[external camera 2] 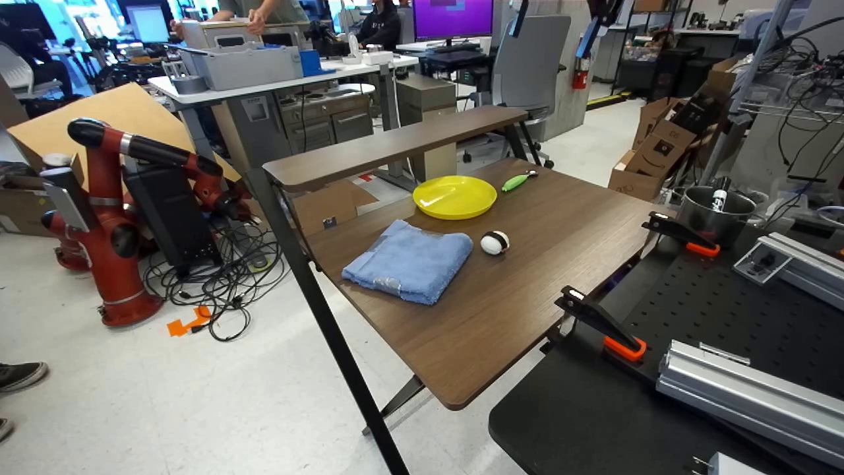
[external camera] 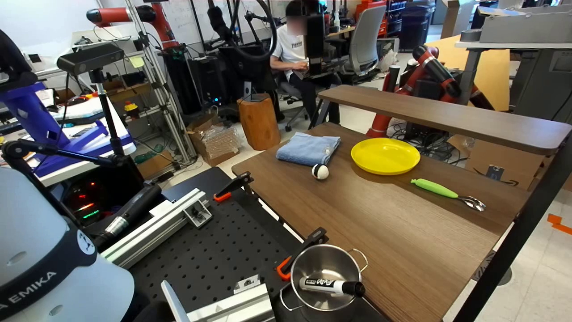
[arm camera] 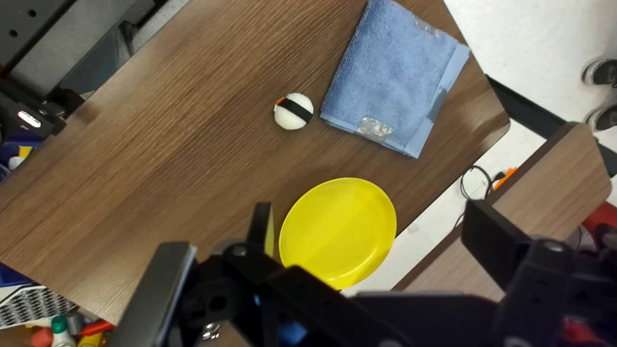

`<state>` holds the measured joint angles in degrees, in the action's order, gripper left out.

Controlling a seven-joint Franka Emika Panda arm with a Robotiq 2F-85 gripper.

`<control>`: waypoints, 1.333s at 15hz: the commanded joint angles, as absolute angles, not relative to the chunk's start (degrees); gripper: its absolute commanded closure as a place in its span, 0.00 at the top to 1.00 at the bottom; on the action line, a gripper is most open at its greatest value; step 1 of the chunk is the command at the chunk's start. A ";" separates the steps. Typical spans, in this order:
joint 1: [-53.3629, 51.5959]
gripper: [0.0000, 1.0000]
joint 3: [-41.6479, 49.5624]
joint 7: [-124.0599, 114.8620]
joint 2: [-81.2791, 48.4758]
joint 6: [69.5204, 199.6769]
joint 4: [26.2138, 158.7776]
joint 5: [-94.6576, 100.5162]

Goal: Move the yellow plate to the front right side of the table

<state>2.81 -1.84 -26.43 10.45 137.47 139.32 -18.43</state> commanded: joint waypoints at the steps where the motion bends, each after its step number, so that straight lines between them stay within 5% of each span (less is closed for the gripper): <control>1: 2.91 1.00 -0.44 -27.78 3.57 141.25 135.87 -19.84; 20: 2.29 1.00 2.57 -34.30 -31.95 153.64 112.91 -25.84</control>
<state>2.99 1.73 -32.89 -28.46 151.74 115.73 -24.99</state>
